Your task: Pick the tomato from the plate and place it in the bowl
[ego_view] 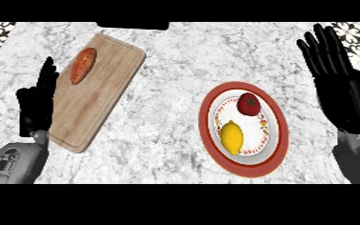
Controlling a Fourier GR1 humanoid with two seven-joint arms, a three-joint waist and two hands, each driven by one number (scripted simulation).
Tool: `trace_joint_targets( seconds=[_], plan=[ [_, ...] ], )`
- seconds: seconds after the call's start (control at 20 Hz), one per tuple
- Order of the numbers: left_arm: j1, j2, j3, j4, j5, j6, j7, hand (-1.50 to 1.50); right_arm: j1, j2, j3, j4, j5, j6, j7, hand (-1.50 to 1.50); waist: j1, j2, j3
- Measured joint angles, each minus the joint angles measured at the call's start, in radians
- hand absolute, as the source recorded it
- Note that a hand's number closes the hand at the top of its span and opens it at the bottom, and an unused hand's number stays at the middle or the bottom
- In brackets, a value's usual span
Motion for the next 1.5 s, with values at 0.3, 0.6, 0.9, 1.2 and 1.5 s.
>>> trace_joint_targets(
  seconds=[0.3,0.6,0.9,1.2,1.5],
  plan=[
    [0.002,0.022,0.016,-0.049,0.033,-0.059,0.000,0.00,-0.054,-0.081,-0.031,-0.021,0.157,-0.125,0.078,1.50,-0.015,-0.022,0.035],
    [0.024,0.016,0.017,-0.074,0.055,-0.072,0.017,0.00,0.118,-0.215,-0.010,0.102,0.421,-0.335,0.302,-1.50,-0.073,-0.030,0.032],
    [0.055,0.017,0.010,-0.129,0.066,-0.088,0.039,0.00,0.311,-0.158,0.152,-0.061,0.727,-0.595,0.505,-1.50,-0.065,-0.038,0.039],
    [0.060,0.021,0.012,-0.182,0.068,-0.103,0.072,0.00,0.391,-0.150,0.217,-0.292,1.028,-0.623,0.871,-1.50,-0.044,-0.031,0.042],
    [0.066,0.019,0.017,-0.214,0.067,-0.125,0.096,0.00,0.217,-0.180,0.163,-0.423,1.104,-0.374,1.163,-1.50,-0.022,-0.025,0.044]
  ],
)
